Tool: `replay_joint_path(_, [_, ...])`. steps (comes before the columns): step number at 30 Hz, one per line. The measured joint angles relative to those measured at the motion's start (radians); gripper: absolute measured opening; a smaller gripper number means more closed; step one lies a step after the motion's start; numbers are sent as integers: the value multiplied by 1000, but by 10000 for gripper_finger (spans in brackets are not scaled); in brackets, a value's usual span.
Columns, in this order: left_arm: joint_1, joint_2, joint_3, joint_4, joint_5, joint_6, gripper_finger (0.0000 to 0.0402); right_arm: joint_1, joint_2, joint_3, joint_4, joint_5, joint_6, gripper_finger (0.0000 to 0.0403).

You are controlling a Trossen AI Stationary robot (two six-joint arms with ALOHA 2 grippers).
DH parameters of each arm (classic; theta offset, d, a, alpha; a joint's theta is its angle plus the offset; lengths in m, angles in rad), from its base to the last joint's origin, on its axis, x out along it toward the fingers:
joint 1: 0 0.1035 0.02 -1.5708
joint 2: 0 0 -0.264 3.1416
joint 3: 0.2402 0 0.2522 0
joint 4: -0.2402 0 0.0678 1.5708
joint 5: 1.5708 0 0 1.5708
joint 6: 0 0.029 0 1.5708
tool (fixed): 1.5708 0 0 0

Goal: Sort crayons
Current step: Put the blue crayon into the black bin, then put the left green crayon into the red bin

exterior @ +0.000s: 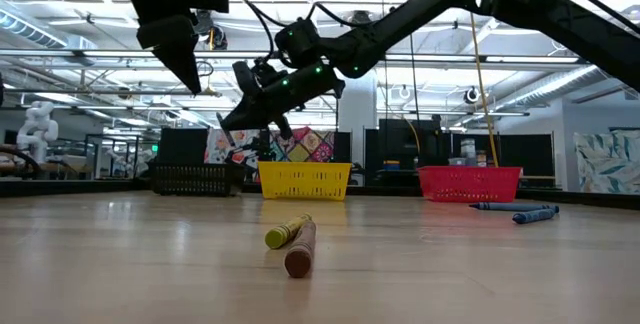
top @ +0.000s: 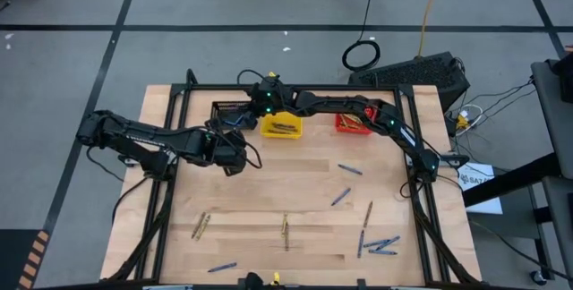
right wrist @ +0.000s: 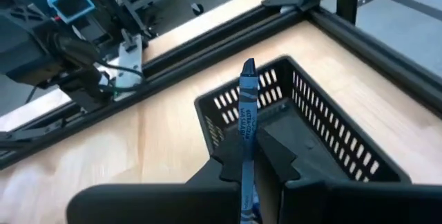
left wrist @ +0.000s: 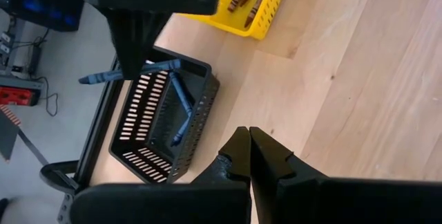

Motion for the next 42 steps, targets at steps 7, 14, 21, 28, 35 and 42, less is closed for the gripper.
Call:
replay_joint_path(7, [0, 0, 0, 7, 0, 0, 0, -1, 0, 0, -10, 4, -26, 0])
replay_joint_path(14, [0, 0, 0, 7, 0, -1, 0, -1, 0, 0, 49, 8, -20, 0])
replay_joint_path(21, [0, 0, 0, 6, 0, -1, 0, -1, 0, 0, 58, 10, -7, 0])
replay_joint_path(28, [0, 0, 0, 5, 0, 0, 0, -1, 0, 0, 60, 59, -29, 43])
replay_joint_path(35, [0, 0, 0, 5, 0, 1, 0, -1, 0, 0, 72, 55, -23, 75])
replay_joint_path(42, [0, 0, 0, 5, 0, 2, 0, -1, 0, 0, 64, 53, -20, 65])
